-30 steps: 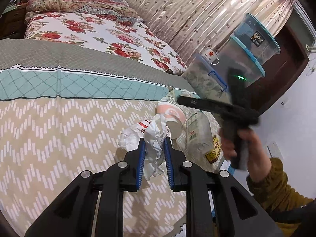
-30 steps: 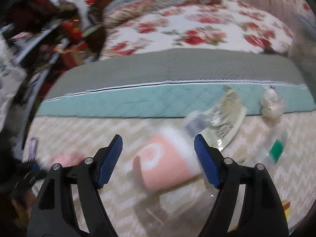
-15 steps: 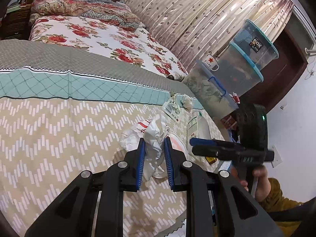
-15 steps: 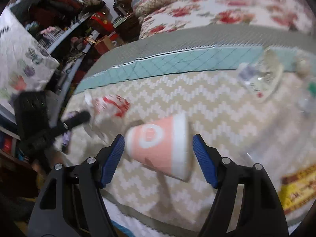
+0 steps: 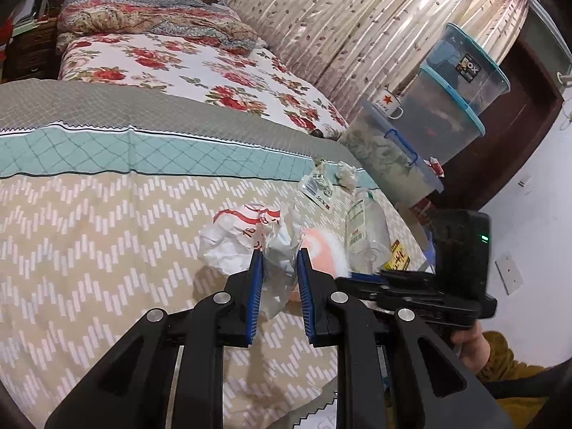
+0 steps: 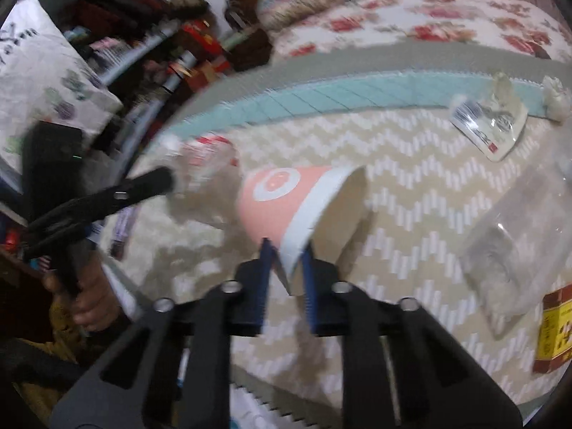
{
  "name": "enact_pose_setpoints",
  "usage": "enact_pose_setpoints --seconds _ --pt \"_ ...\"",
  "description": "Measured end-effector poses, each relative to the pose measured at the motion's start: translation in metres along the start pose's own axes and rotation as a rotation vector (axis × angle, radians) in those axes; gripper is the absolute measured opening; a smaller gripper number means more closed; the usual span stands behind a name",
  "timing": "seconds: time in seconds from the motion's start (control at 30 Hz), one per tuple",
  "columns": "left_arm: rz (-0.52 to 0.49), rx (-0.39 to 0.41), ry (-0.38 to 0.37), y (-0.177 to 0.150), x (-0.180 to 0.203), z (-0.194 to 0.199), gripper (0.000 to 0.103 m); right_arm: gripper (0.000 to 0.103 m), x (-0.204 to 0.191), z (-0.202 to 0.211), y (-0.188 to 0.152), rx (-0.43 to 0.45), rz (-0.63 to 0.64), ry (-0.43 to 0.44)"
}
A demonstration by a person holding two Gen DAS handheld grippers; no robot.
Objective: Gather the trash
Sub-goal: 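Carry the tissue and paper cup to the wastebasket with both grippers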
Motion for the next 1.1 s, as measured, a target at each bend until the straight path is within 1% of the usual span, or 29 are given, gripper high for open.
enact_pose_setpoints --seconds 0.03,0.07,0.17,0.2,0.33,0.4,0.5,0.6,0.67,0.73,0.83,0.93,0.97,1.0,1.03,1.1 --pt "0.004 0.000 -0.001 0.001 0.000 0.001 0.018 0.006 -0.002 0.005 0.000 0.016 -0.006 0.014" --pt "0.006 -0.001 0.000 0.001 0.000 0.001 0.018 0.006 -0.003 0.010 0.002 0.032 -0.013 0.027" --pt "-0.001 -0.003 0.007 0.004 0.004 0.000 0.018 0.005 -0.006 0.031 0.004 0.089 -0.030 0.047" --pt "-0.003 -0.004 0.006 0.005 0.006 -0.001 0.018 0.005 -0.007 0.043 0.006 0.120 -0.028 0.051" --pt "-0.027 -0.022 0.000 0.009 0.022 -0.009 0.018 0.005 -0.008 0.073 0.010 0.204 -0.024 0.050" --pt "-0.054 -0.037 -0.003 0.013 0.036 -0.017 0.018 0.005 0.000 0.089 0.012 0.249 -0.029 0.034" --pt "-0.109 -0.066 -0.019 0.023 0.063 -0.034 0.018 0.005 0.027 0.111 0.015 0.306 -0.074 0.011" --pt "-0.183 -0.104 -0.027 0.036 0.098 -0.062 0.018 0.005 0.063 0.135 0.013 0.368 -0.131 -0.029" --pt "-0.231 -0.137 -0.050 0.044 0.128 -0.087 0.018 0.005 0.090 0.152 0.010 0.412 -0.172 -0.060" --pt "-0.268 -0.168 -0.073 0.050 0.154 -0.112 0.018 0.005 0.125 0.177 0.001 0.472 -0.222 -0.111" --pt "-0.339 -0.240 -0.119 0.053 0.204 -0.163 0.018 0.005 0.171 0.209 -0.014 0.540 -0.294 -0.170" --pt "-0.412 -0.332 -0.175 0.050 0.264 -0.228 0.018 0.005 0.223 0.242 -0.032 0.605 -0.360 -0.270" --pt "-0.424 -0.351 -0.189 0.049 0.278 -0.244 0.018 0.005 0.238 0.252 -0.037 0.622 -0.379 -0.299" --pt "-0.437 -0.376 -0.211 0.047 0.296 -0.265 0.018 0.005 0.264 0.266 -0.046 0.643 -0.416 -0.336" --pt "-0.450 -0.399 -0.234 0.046 0.318 -0.289 0.018 0.005 0.279 0.275 -0.051 0.653 -0.439 -0.351" --pt "-0.466 -0.423 -0.256 0.043 0.347 -0.325 0.018 0.005 0.322 0.298 -0.060 0.682 -0.496 -0.400"
Point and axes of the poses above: each gripper's, at about its wrist camera, not at the fingertips, and z roughly against the way its jaws point, x to its right, y to its top, the point moved 8 cm from there along -z, roughly the way its jaws point, and after that the axes turned 6 degrees about -y, right-handed, at the moved point
